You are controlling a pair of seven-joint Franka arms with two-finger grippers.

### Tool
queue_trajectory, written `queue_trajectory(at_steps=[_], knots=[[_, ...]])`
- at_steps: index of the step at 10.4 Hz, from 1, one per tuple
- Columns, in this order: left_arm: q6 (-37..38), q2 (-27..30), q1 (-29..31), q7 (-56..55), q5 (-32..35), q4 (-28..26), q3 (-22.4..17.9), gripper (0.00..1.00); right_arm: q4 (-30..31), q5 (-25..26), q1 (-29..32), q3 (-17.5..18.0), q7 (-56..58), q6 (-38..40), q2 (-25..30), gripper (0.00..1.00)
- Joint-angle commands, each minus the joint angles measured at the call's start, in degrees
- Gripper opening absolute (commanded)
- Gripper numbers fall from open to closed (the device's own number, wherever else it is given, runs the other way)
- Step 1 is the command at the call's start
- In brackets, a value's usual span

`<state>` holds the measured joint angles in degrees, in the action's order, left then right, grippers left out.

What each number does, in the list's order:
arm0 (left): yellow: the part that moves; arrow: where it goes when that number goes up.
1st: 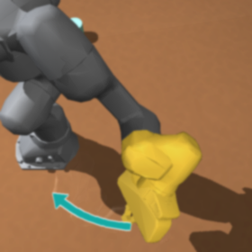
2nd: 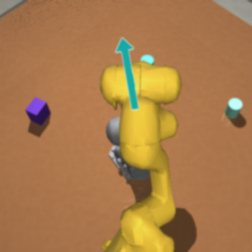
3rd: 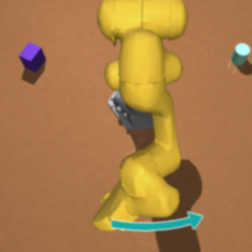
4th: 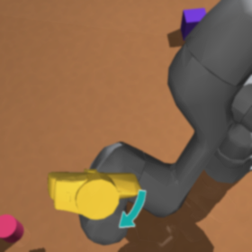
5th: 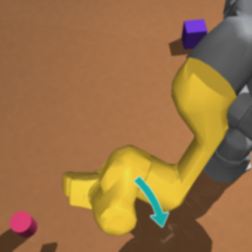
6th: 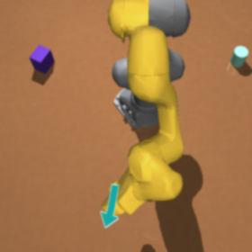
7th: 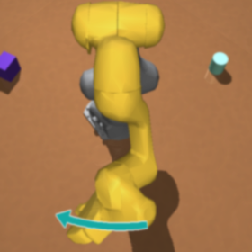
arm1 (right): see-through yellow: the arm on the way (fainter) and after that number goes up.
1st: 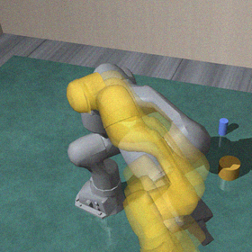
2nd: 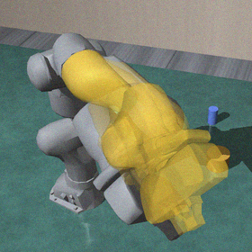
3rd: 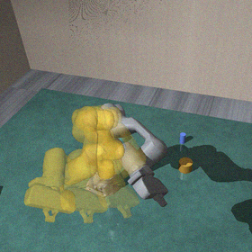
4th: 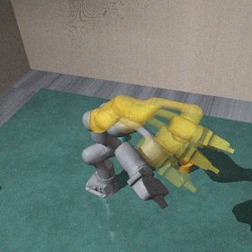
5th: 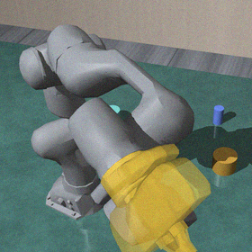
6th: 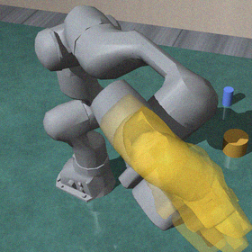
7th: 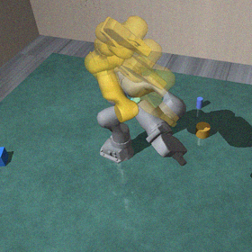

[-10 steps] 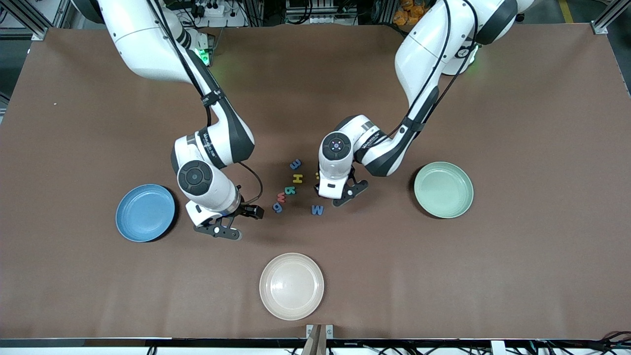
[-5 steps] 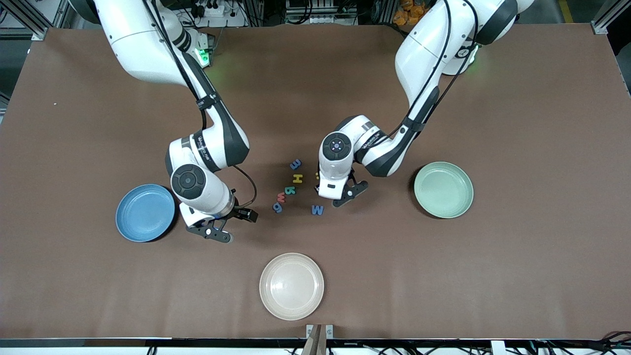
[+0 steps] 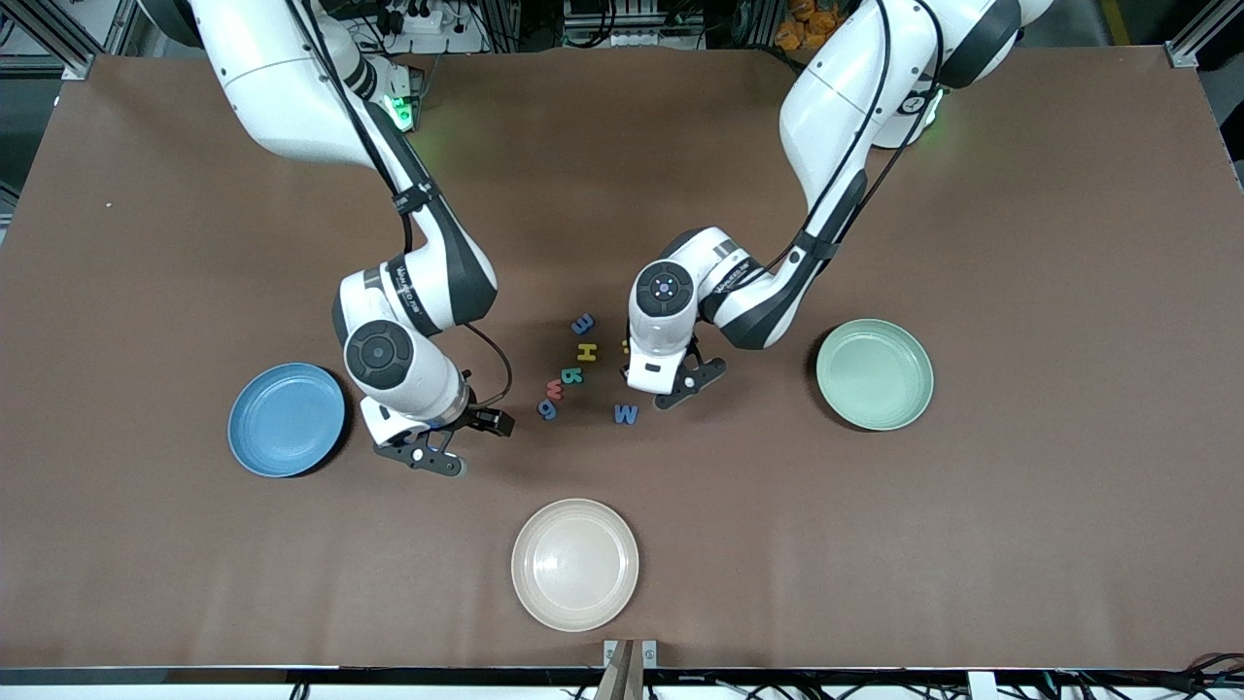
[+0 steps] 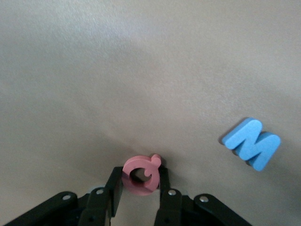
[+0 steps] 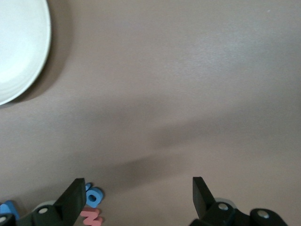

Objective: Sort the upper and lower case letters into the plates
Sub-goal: 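Grasp the pink letter with the left gripper while the right gripper lowers, then drop the pink letter on the green plate while the right gripper grasps blue e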

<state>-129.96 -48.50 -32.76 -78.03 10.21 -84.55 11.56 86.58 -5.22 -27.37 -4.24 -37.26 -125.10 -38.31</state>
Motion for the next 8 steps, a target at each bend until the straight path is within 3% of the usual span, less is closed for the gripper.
queue_trajectory(at_steps=[1,6,8], knots=[[8.4,2.5,4.4,8.6,0.9,0.3,0.3,0.04,-0.4,-0.2,-1.2,0.0,-1.0,-0.8,-0.5,1.0],[24.7,11.9,18.2,39.2,-5.1,0.2,0.7,0.05,-0.8,0.7,-4.3,0.0,-2.6,-6.7,-4.2,1.0],[27.2,11.9,22.1,51.4,-5.0,-1.0,0.6,0.08,-2.0,6.9,-6.5,0.0,0.9,-11.3,-8.1,1.0]])
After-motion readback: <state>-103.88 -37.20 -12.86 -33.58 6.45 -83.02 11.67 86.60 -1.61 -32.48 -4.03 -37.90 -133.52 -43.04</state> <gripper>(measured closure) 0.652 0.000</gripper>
